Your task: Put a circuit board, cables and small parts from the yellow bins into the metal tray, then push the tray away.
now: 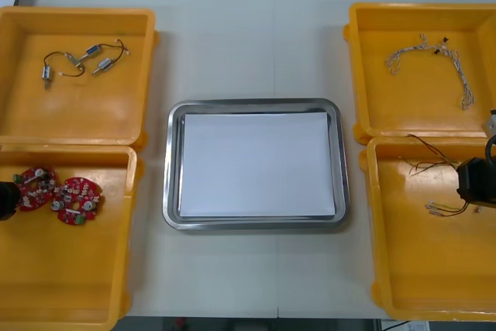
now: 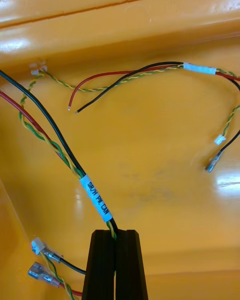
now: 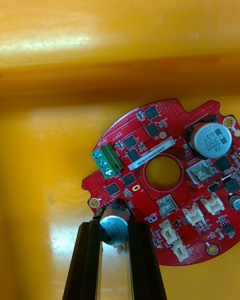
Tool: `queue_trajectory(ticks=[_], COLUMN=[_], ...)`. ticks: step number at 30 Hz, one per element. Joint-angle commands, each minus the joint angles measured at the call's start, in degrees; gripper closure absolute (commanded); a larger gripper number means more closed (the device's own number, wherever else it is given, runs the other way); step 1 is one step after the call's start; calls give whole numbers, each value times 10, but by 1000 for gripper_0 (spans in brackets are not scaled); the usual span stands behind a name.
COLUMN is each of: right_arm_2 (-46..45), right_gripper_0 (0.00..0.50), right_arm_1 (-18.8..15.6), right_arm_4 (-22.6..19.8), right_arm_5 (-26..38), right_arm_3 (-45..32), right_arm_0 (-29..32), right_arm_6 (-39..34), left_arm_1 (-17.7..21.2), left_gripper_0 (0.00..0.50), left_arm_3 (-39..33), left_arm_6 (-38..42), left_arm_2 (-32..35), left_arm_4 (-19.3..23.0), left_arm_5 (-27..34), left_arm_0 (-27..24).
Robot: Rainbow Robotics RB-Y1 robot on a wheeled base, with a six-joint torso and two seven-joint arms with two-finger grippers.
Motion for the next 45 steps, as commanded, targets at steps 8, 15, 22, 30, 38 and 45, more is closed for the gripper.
queue_trajectory(ticks=[8,15,22,30,38,45], right_arm_2=[-18,-17,-11,-3,-3,-4], right_gripper_0=[500,500,500,222,0,0], right_arm_1=[-33,-33,-33,-33,-33,-33], right_arm_4=[13,10,12,22,16,13], right_arm_5=[-21,-43,-62,-63,-65,-64], right_arm_3=[-18,-18,-18,-18,-18,-18], right_arm_0=[76,103,119,122,121,93], right_arm_6=[75,80,75,75,75,92], left_arm_1=[-7,-7,-8,-18,-41,-55], left_gripper_0=[500,500,500,500,500,500], left_arm_3=[-29,-61,-76,-89,-109,-114], left_arm_6=[-55,-59,-61,-68,-69,-70], left_arm_2=[16,33,37,38,38,38], left_arm_4=[3,11,17,19,14,13], left_arm_5=[-13,-34,-74,-119,-131,-131], left_arm_0=[43,92,136,186,212,214])
